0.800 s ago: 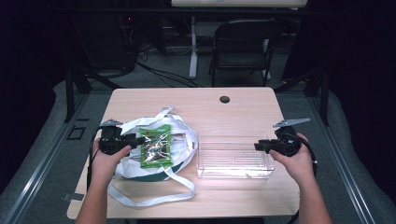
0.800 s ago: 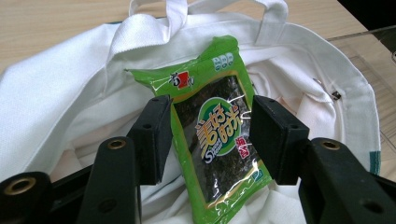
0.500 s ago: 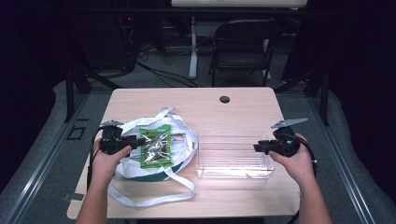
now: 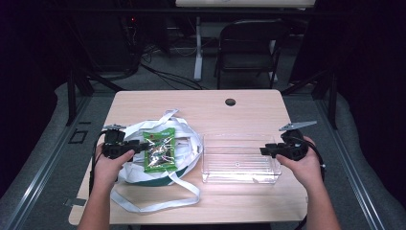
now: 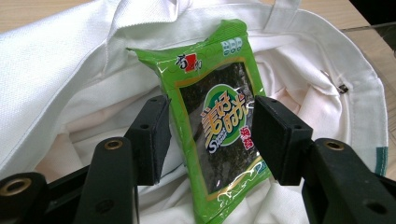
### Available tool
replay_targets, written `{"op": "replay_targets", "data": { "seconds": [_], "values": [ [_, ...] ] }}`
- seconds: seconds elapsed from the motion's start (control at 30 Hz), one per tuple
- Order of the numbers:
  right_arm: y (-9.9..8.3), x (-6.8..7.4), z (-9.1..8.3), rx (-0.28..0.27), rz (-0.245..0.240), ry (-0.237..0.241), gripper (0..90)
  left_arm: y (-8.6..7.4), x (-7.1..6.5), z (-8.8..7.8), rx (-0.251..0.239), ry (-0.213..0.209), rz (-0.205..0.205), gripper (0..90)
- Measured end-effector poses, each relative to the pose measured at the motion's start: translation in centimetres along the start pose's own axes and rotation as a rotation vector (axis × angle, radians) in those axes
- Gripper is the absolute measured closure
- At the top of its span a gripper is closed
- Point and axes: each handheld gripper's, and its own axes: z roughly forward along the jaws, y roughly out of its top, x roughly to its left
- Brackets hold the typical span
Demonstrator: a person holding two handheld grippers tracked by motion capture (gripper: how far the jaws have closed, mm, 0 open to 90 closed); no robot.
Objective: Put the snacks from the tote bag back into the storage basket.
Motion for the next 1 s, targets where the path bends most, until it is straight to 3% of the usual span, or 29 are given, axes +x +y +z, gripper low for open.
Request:
{"op": "replay_targets", "data": {
  "seconds": [0.47,1.0],
  "values": [
    [0.0,0.1,0.2,0.008,-0.002,0.003,63.5,-0.1,0.1,-0.1,-0.005,0.006,-0.004,46.8],
    [-0.1,-0.2,0.0,0.0,0.009,0.001,63.6,-0.1,0.7,1.0,0.048,0.025,-0.03,42.7]
  ]
}}
